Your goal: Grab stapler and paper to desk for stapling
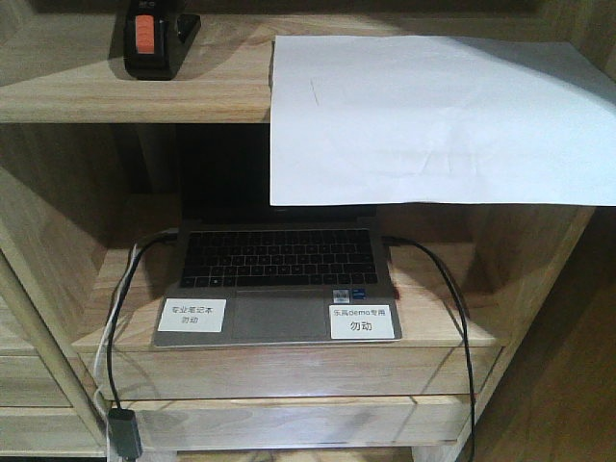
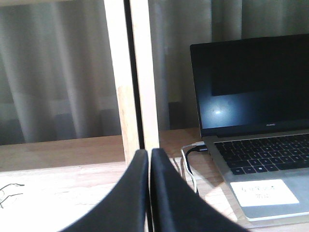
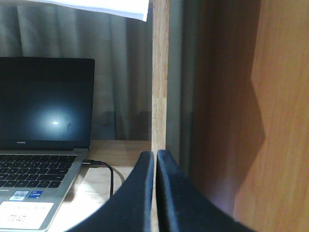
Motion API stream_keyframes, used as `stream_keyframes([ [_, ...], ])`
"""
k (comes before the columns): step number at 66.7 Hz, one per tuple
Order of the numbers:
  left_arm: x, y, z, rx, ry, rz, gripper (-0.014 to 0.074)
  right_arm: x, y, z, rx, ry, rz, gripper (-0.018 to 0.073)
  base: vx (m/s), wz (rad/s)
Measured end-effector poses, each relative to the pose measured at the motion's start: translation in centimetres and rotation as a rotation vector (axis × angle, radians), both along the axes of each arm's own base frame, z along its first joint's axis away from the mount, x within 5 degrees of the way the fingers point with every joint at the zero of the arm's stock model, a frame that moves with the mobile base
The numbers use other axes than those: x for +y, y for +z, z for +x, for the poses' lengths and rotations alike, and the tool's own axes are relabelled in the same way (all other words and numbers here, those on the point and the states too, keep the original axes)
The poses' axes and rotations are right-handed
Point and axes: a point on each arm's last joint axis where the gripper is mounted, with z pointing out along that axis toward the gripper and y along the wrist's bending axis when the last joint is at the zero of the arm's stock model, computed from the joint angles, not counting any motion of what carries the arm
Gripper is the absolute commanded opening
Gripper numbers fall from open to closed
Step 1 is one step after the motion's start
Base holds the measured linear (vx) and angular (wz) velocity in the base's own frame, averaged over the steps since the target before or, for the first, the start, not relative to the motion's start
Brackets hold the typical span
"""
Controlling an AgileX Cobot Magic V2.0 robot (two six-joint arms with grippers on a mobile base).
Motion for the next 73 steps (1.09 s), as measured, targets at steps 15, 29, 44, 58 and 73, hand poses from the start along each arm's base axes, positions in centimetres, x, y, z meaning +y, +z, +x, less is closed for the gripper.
stream_keyframes([
  [15, 0.00, 0.00, 0.00, 0.000, 0.000, 0.000, -0.0007, 0.00, 0.00, 0.00, 0.000, 0.000, 0.000, -0.0009, 0.00, 0.00],
  [29, 0.00, 0.00, 0.00, 0.000, 0.000, 0.000, -0.0007, 0.00, 0.00, 0.00, 0.000, 0.000, 0.000, -0.0009, 0.00, 0.00],
  [44, 0.00, 0.00, 0.00, 0.000, 0.000, 0.000, -0.0007, 0.00, 0.00, 0.00, 0.000, 0.000, 0.000, -0.0009, 0.00, 0.00],
  [58, 0.00, 0.00, 0.00, 0.000, 0.000, 0.000, -0.0007, 0.00, -0.01, 0.00, 0.001, 0.000, 0.000, -0.0009, 0.00, 0.00],
  [73, 0.00, 0.00, 0.00, 0.000, 0.000, 0.000, -0.0007, -0.01, -0.05, 0.00, 0.006, -0.001, 0.000, -0.0009, 0.00, 0.00],
])
